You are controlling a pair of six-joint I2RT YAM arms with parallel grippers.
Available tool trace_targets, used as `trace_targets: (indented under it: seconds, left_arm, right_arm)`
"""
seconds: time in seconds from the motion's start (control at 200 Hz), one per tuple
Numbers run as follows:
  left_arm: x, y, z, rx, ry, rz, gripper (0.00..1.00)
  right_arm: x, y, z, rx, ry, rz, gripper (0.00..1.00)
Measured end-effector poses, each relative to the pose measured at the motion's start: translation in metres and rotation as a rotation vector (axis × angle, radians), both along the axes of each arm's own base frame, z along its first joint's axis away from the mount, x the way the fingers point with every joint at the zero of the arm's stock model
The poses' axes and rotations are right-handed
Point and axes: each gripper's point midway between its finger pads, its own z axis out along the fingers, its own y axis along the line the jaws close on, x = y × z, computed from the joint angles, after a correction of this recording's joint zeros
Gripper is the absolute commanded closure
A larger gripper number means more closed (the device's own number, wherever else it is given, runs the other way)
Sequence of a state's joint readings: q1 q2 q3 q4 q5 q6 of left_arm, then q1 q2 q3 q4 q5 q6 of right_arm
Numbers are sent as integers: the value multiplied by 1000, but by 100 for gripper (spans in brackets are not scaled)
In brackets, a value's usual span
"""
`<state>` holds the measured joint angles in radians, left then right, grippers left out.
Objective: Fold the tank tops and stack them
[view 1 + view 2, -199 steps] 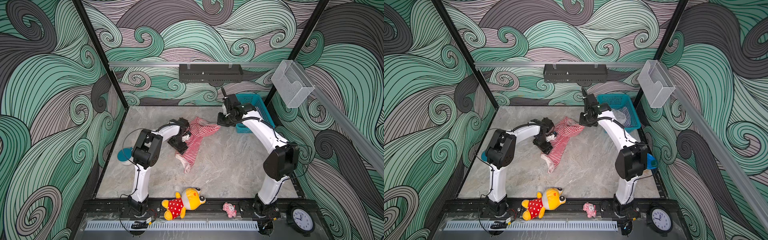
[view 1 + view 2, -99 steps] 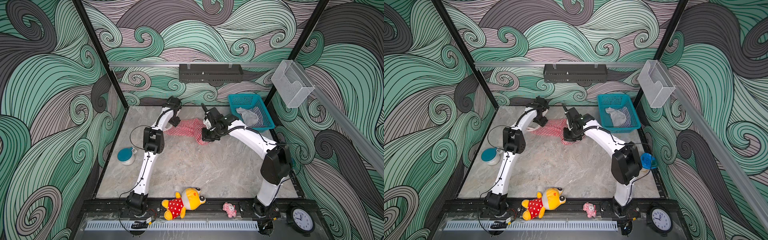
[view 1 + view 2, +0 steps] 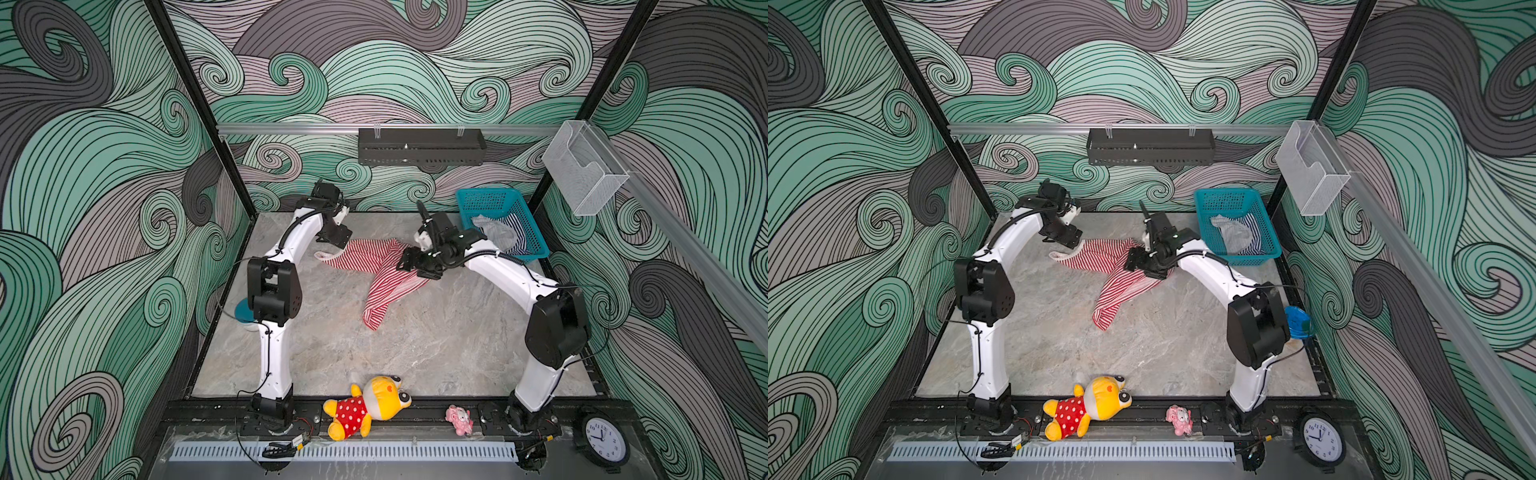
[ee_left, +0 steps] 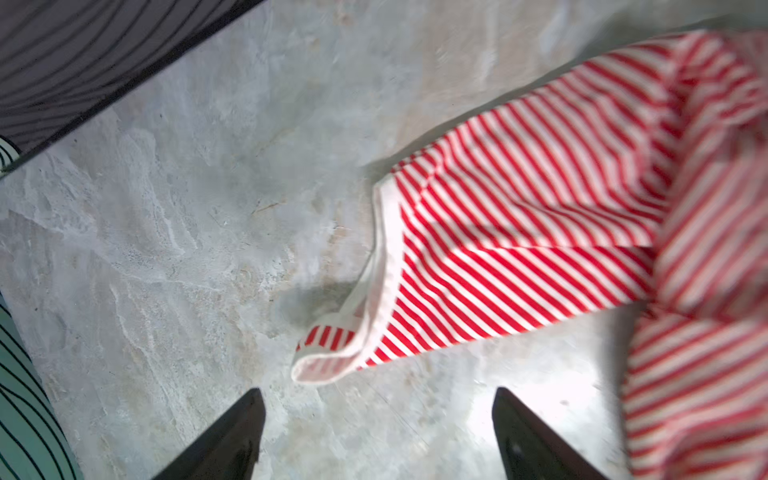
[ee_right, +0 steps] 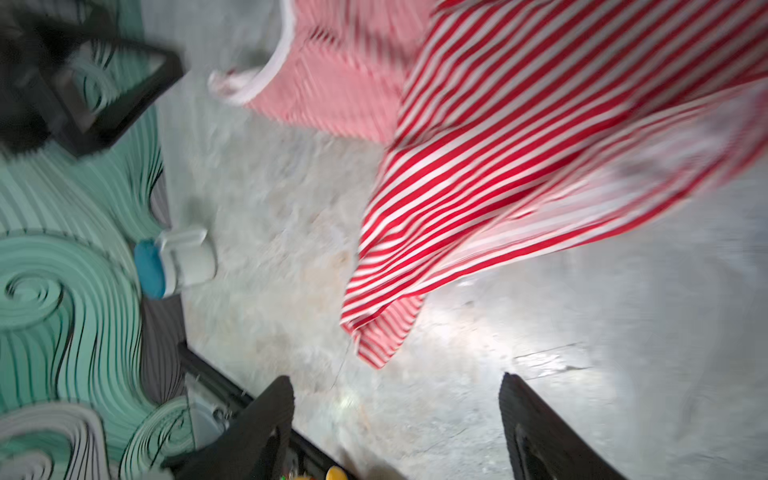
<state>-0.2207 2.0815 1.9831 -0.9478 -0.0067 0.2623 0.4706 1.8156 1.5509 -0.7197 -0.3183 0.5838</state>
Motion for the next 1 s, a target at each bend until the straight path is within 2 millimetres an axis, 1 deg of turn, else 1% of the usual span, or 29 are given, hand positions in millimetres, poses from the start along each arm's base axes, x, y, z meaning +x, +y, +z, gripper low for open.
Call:
trace_targets:
  seconds: [0.035,0.065,0.125,0.18,0.255,0.3,0.37,0.465,0.52,0.571,0.676,0.786,0.856,0.936,1.001]
  left_arm:
    - [-12,-10,9,-23,-7,-27,11]
    - [-23,-18,12,-38,-1,-51,11]
    - [-43,-36,8,-59,32,-101,11]
    - [-61,-52,-4,-71,84,-145,11]
    - [-88,-69,-30,-82,186,-195,10]
    - [-107,-76,-46,-89,254,-219,9]
    - [-130,-77,-65,-94,342,-233,9]
    - [-153,-73,-84,-93,423,-231,9]
    - [-163,-71,-88,-94,449,-230,9]
    - [-171,-70,-89,-98,462,-233,9]
    - [-181,-69,-82,-108,453,-242,9]
    - [-189,-70,-74,-117,441,-252,9]
    - [-193,-69,-73,-120,438,-252,9]
    - [-198,-68,-74,-120,444,-254,9]
    - [-203,-65,-77,-116,455,-252,9]
  right_arm:
    - [10,-14,-3,-20,-3,-41,26]
    - [18,-27,-8,-42,-1,-75,27]
    - [30,-40,-16,-76,3,-114,27]
    - [42,-47,-26,-106,13,-136,25]
    - [58,-53,-43,-140,25,-158,22]
    - [66,-56,-55,-160,38,-166,20]
    - [74,-64,-74,-190,65,-185,18]
    - [81,-79,-94,-223,101,-215,18]
    - [88,-87,-101,-238,111,-234,19]
    - [94,-92,-103,-247,111,-246,20]
    - [108,-103,-106,-259,99,-270,23]
    - [121,-108,-106,-257,91,-285,32]
    - [126,-108,-109,-254,89,-288,41]
    - [126,-108,-115,-256,102,-284,50]
    - [123,-108,-118,-263,118,-280,55]
